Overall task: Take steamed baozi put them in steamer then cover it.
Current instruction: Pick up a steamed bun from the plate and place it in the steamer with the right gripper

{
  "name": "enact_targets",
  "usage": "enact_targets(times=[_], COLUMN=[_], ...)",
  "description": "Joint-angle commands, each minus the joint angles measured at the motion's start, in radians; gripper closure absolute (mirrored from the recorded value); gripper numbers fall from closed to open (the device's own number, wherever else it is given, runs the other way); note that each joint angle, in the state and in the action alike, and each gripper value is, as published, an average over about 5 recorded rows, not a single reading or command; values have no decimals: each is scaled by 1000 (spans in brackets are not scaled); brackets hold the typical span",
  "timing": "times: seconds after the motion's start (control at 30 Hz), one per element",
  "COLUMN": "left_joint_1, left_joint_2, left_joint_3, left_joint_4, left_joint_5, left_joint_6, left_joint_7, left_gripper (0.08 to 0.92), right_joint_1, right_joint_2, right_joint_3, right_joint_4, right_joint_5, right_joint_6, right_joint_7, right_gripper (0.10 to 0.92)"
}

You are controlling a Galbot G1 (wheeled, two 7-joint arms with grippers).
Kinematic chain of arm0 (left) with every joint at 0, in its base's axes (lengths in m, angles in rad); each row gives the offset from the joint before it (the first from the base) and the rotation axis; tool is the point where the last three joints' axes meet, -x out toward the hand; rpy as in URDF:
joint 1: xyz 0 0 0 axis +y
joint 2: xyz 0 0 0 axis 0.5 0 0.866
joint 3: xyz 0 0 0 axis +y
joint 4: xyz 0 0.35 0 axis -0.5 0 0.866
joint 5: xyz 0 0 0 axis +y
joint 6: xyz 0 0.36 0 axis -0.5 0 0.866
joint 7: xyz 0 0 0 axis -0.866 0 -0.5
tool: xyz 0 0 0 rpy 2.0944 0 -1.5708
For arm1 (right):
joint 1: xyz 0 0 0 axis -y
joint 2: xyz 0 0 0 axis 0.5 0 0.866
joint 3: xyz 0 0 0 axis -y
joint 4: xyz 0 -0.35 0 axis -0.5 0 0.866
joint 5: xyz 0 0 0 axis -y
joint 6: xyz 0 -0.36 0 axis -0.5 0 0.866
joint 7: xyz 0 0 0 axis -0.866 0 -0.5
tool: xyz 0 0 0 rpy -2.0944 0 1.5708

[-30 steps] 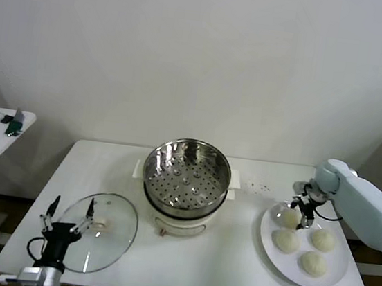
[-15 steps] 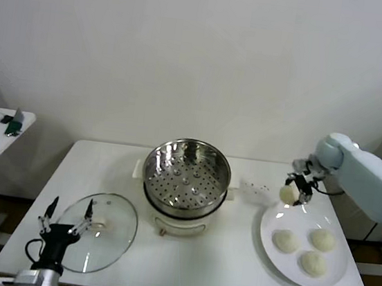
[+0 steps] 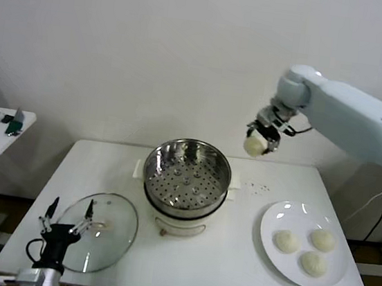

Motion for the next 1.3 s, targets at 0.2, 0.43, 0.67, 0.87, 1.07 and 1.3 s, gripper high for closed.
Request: enact_targets(times=[0.2, 0.43, 0.67, 0.87, 1.07, 1.3], left_joint_1=[-8, 3, 15, 17, 19, 21], left_joint_2=[20, 27, 31, 29, 28, 26], left_joint_3=[11, 5, 1, 2, 3, 3], left_joint_4=[-5, -2, -2, 1, 3, 6], left_joint_5=[7, 4, -3, -5, -5, -5], left_joint_6=[15, 11, 9, 9, 8, 5], left_joint_7=[-3, -4, -4, -4, -4, -4], left_gripper=[177, 177, 177, 177, 177, 177], right_joint_1=[-101, -219, -273, -299, -318, -330], right_joint_2=[299, 355, 366, 363, 367, 362], right_joint_3=[36, 58, 67, 92, 115, 122], right_joint_4=[-50, -110, -143, -167, -194, -191], right_joint_5=[-280, -375, -427, -494, -533, -543], right_joint_6=[182, 211, 223, 244, 255, 251], right_joint_7=[9, 18, 20, 29, 37, 35], right_gripper=[296, 296, 296, 294, 292, 248])
